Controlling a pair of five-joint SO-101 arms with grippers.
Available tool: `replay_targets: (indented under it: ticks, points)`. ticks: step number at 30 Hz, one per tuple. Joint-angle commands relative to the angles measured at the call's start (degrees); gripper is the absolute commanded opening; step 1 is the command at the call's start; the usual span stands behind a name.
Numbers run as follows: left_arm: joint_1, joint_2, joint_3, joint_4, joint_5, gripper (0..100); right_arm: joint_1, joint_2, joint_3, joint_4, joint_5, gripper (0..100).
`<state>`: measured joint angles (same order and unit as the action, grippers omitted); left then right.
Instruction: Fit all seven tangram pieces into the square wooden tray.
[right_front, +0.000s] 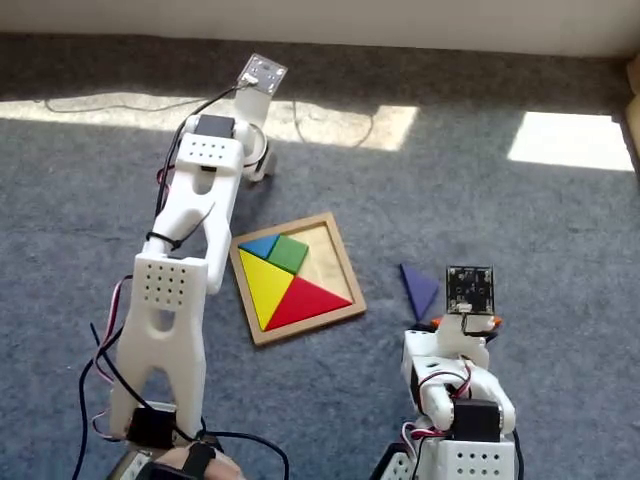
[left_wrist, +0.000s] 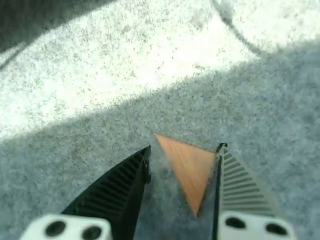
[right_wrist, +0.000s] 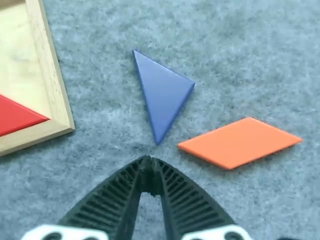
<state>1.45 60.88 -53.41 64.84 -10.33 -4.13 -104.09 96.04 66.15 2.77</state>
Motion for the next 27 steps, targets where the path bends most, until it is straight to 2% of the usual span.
replay_targets:
  ticks: [1,4,6,11,15,22,27]
  points:
    - [1.2,0.0,-4.4,-0.1,2.0,21,0.7,-0.7,6.1,0.1,-0.4,0.5]
    - [2.5,1.3,-5.3,-0.3,9.0,21,0.7,-0.7,6.1,0.1,-0.4,0.5]
    - [3.1,2.5,-6.2,0.1,10.4,21,0.7,-0.7,6.1,0.1,-0.4,0.5]
    - [1.4,3.8,-6.7,0.5,7.9,21,0.7,-0.7,6.1,0.1,-0.4,0.5]
    - [-0.2,3.8,-6.7,3.9,4.7,21,2.3,-0.7,6.1,0.1,-0.4,0.5]
    - [0.8,3.5,-8.7,12.7,-2.4,15,2.4,-0.7,6.1,0.1,-0.4,0.5]
    - [1.1,3.6,-17.2,19.3,-2.9,14,2.4,-0.7,6.1,0.1,-0.4,0.5]
